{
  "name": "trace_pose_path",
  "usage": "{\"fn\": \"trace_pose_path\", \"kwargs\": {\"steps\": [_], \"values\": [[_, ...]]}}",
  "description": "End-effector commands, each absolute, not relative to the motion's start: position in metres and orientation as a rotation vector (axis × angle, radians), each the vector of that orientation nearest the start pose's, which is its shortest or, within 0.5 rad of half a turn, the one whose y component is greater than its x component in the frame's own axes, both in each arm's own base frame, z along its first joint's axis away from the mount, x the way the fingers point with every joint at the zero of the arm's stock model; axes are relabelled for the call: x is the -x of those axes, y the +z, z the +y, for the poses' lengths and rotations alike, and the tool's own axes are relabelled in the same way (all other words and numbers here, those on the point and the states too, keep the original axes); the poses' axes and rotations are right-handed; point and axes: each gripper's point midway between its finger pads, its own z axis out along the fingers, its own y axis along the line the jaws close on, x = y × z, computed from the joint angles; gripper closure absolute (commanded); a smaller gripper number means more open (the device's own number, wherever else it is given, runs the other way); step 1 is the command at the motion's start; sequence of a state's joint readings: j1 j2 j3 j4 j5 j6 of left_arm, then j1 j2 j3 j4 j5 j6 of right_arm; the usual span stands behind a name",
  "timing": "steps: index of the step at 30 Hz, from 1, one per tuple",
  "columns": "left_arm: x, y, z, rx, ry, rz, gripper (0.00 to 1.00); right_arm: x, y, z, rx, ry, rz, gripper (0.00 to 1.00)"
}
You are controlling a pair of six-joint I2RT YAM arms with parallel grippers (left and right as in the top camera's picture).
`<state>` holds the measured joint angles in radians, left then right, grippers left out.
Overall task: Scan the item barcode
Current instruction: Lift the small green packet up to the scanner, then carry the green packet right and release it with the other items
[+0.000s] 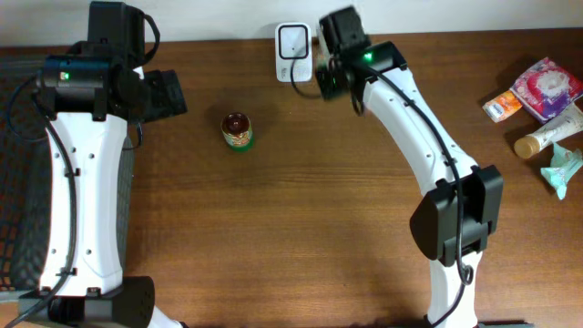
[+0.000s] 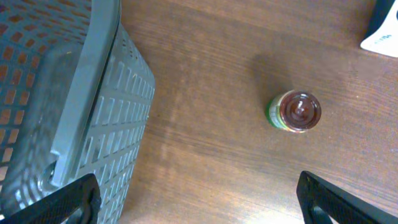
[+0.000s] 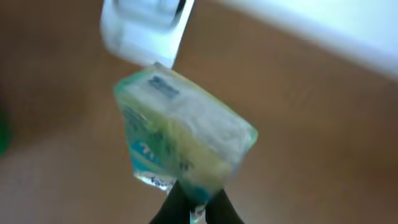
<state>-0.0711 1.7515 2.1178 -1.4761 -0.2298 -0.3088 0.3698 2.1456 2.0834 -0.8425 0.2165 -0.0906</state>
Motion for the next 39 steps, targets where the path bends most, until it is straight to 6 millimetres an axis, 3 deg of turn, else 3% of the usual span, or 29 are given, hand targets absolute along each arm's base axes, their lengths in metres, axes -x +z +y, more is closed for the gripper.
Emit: {"fn": "trace_pose_path", "kwargs": {"steps": [1,5,9,11,13,16,18,21,23,25,29,33,36,38,39], "values": [[-0.384,0.305,0.014,0.375,0.196,2.600,0.01,-0.572,0.198,0.160,0.683,-0.419,2.216,0.96],[-0.384,0.306,0.014,0.375,0.196,2.600,0.01,-0.622,0.184,0.169,0.762,-0.567,2.021,0.96],[-0.384,0.306,0.014,0.375,0.195,2.599,0.01,-0.638,0.151,0.199,1.004,-0.687,1.880,0.96],[-0.384,0.305,0.014,0.375,0.196,2.600,0.01,-0.639,0.151,0.214,0.985,-0.673,1.853,0.96],[-0.384,0.305,0.014,0.375,0.196,2.601,0.01,-0.641,0.162,0.226,0.868,-0.601,1.841,0.96],[-0.384,0.306,0.014,0.375,0.196,2.600,0.01,-0.645,0.182,0.212,0.609,-0.535,1.886,0.96],[-0.384,0.305,0.014,0.375,0.196,2.601,0.01,-0.647,0.203,0.169,0.364,-0.472,1.956,0.96],[-0.384,0.306,0.014,0.375,0.196,2.600,0.01,-0.638,0.216,0.076,0.032,-0.437,2.091,0.96],[-0.384,0.306,0.014,0.375,0.196,2.600,0.01,-0.608,0.205,-0.025,-0.222,-0.504,2.242,0.96],[-0.384,0.305,0.014,0.375,0.196,2.602,0.01,-0.571,0.179,-0.091,-0.331,-0.603,2.407,0.96],[-0.384,0.305,0.014,0.375,0.196,2.602,0.01,-0.513,0.154,-0.177,-0.636,-0.674,2.539,0.96],[-0.384,0.305,0.014,0.375,0.196,2.602,0.01,-0.486,0.145,-0.229,-0.813,-0.699,2.546,0.96],[-0.384,0.305,0.014,0.375,0.196,2.602,0.01,-0.471,0.133,-0.249,-0.873,-0.719,2.561,0.96],[-0.384,0.305,0.014,0.375,0.196,2.602,0.01,-0.464,0.130,-0.258,-0.899,-0.725,2.566,0.20],[-0.384,0.305,0.014,0.375,0.196,2.602,0.01,-0.464,0.130,-0.259,-0.902,-0.725,2.562,0.05]]}}
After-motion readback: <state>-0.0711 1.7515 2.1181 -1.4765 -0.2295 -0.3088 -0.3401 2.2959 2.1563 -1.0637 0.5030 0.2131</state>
